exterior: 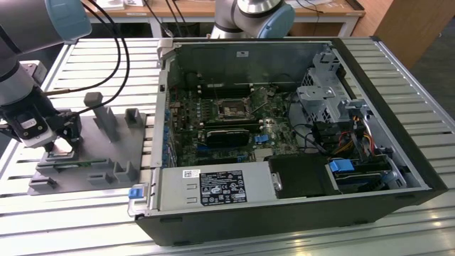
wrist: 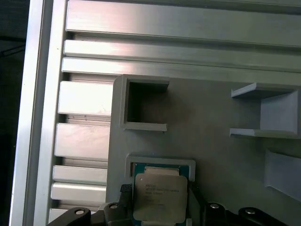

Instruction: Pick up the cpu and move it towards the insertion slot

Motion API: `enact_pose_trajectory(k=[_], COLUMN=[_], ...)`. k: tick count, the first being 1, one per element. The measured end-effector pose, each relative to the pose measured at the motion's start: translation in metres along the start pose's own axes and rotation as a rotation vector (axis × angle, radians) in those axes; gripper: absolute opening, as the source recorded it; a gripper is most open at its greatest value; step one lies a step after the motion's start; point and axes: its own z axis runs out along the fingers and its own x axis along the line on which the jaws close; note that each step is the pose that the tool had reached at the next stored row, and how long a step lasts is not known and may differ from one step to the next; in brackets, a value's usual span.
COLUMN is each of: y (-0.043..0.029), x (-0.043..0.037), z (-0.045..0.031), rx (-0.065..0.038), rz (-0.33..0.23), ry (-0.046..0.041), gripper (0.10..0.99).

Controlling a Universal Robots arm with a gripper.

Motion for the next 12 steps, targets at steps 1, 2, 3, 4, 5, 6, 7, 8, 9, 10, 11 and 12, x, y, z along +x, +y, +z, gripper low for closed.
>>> enact_pose_trajectory(k=[1, 2, 3, 4, 5, 6, 7, 8, 9, 10, 11, 12], y=[0.0000, 0.0001, 0.0001, 0.0001, 0.0001, 0.0001, 0.0001, 0.0001, 0.0002, 0.0002, 0.0002, 0.0003], x=[0.0000, -0.0001, -0.0001, -0.0001, -0.0001, -0.0001, -0.0001, -0.0001, -0.0002, -0.0002, -0.0001, -0.0001], z=[0.0000, 0.0001, 0.0001, 0.0001, 0.0001, 0.0002, 0.0001, -0.0002, -0.0008, -0.0019, -0.0034, -0.0047], rx=[0.000, 0.000, 0.000, 0.000, 0.000, 0.000, 0.000, 0.000, -0.001, 0.000, 0.000, 0.000], rz=[0.000, 0.000, 0.000, 0.000, 0.000, 0.000, 0.000, 0.000, 0.000, 0.000, 0.000, 0.000], ry=[-0.0001, -0.0002, -0.0002, -0.0001, -0.0003, -0.0004, -0.0006, -0.0008, -0.0012, -0.0010, -0.0004, -0.0006], gripper=[0.620, 0.553, 0.553, 0.545, 0.545, 0.541, 0.541, 0.541, 0.541, 0.541, 0.541, 0.541])
